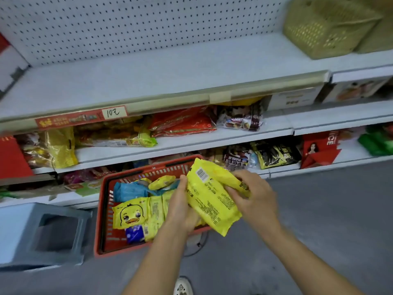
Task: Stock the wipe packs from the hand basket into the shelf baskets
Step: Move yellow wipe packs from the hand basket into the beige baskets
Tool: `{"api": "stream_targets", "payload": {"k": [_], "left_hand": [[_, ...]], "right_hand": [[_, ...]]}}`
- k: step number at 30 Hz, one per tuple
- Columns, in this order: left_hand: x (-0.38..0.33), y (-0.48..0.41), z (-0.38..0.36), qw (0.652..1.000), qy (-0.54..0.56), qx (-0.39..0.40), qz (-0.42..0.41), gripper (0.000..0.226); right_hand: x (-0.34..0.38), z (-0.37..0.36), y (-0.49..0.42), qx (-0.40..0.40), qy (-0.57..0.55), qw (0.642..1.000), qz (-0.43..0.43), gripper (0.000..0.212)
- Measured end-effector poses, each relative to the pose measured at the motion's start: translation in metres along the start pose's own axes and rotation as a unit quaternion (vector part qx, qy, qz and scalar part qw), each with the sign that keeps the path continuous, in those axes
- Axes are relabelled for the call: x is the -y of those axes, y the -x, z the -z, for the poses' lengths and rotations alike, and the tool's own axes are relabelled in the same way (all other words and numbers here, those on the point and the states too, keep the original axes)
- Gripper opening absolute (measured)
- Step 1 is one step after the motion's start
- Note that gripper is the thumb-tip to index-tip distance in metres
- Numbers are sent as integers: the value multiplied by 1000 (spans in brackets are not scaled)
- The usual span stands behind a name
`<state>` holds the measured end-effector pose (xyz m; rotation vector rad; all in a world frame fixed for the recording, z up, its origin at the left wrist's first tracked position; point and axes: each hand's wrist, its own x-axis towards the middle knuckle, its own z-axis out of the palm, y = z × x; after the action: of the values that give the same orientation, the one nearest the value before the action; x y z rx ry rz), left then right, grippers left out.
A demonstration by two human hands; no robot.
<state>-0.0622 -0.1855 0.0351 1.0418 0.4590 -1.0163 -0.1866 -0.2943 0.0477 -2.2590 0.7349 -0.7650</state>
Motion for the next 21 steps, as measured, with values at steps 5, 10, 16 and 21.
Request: {"api": "stream_targets", "payload": {"k": [5, 10, 16, 21], "left_hand": [[53, 23, -66, 998, 28, 30, 50, 59], [88, 56, -134, 978, -40, 200, 52, 73], [127, 72, -203, 978, -130, 120, -110, 37], [125, 54, -248, 968, -146, 108, -171, 36]], "right_hand": [[-39, 90, 2, -54, 158, 963, 213, 32], [-81, 164, 1, -108, 236, 909, 325, 18], [-120, 228, -8, -59, 232, 931, 277, 26], [-138, 267, -19, -55, 38, 998, -18, 63]]}}
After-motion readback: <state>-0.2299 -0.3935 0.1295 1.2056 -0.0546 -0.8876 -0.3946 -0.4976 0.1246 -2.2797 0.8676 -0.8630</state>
